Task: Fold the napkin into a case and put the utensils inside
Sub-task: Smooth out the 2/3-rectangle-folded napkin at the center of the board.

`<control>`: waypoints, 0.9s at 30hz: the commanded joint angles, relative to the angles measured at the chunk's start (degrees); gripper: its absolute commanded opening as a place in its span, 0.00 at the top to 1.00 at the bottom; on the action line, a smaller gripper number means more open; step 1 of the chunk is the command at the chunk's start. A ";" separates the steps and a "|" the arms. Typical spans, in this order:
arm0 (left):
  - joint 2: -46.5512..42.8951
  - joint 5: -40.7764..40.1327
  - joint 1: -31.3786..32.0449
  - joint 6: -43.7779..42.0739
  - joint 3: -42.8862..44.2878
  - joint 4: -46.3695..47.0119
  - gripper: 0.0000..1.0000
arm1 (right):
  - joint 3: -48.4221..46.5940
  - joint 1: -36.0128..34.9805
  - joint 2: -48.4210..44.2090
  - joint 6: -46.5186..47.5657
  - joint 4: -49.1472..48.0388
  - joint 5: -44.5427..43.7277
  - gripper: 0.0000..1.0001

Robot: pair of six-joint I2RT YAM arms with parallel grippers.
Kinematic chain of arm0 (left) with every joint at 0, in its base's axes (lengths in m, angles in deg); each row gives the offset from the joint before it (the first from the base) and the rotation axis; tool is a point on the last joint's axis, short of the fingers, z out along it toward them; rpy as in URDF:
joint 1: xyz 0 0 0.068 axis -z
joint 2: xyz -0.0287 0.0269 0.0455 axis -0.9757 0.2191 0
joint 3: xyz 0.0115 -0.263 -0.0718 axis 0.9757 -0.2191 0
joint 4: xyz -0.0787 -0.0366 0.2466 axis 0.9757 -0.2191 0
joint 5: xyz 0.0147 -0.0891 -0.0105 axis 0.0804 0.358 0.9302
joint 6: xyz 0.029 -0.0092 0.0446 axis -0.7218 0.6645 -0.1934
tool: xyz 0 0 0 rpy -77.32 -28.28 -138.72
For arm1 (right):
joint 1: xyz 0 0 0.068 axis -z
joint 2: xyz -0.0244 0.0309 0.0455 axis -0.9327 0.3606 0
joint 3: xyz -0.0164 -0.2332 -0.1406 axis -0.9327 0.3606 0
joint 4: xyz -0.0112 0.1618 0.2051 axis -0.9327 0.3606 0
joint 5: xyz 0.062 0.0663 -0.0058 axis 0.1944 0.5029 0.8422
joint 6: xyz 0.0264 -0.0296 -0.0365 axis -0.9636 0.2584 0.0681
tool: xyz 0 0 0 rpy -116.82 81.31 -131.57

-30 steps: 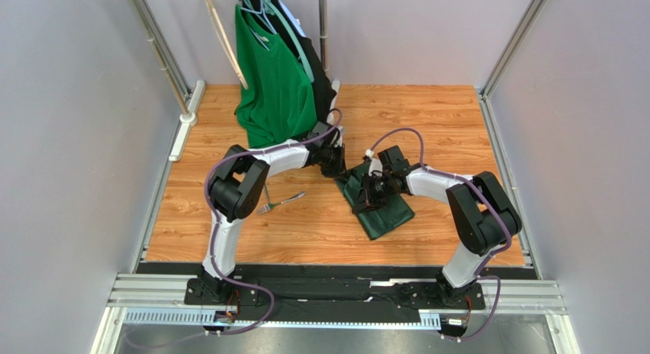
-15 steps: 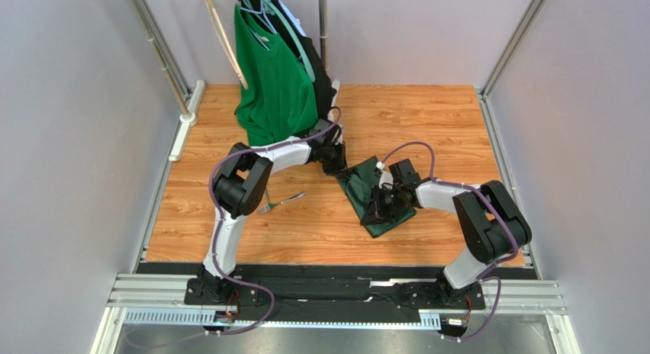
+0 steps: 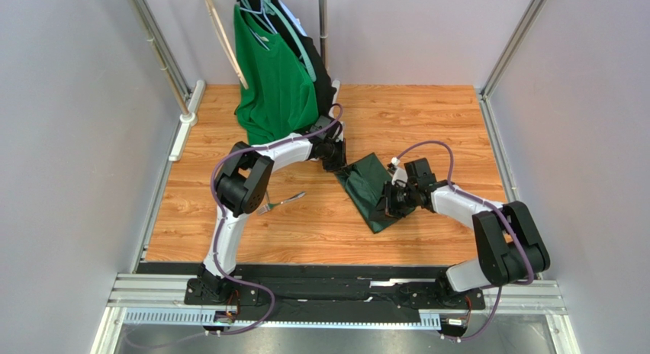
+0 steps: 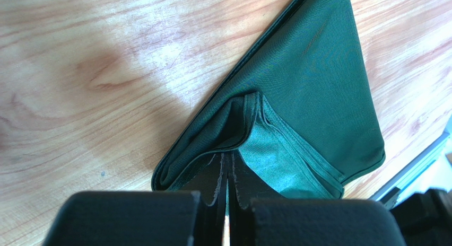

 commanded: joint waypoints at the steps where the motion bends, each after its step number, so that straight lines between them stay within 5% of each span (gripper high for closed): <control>1: 1.75 -2.77 -0.57 -2.52 1.70 -2.91 1.00 | -1.24 1.38 4.49 0.25 -1.61 2.18 0.94; 10: 3.60 -3.29 -0.57 -4.53 5.57 -5.90 1.00 | 9.39 1.65 1.36 -3.44 -5.48 -0.45 0.96; 15: 2.20 -4.35 -0.57 -6.12 6.54 -7.13 1.00 | 5.81 1.91 -5.93 -2.83 -0.65 -0.89 0.96; 23: -3.51 -3.39 0.39 -6.91 5.66 -7.84 0.68 | 1.58 5.25 0.90 -1.34 -0.73 -3.96 0.98; 27: -5.97 -2.07 1.18 -6.65 4.35 -7.93 0.69 | 3.16 5.17 1.35 -3.53 -2.93 -4.58 0.98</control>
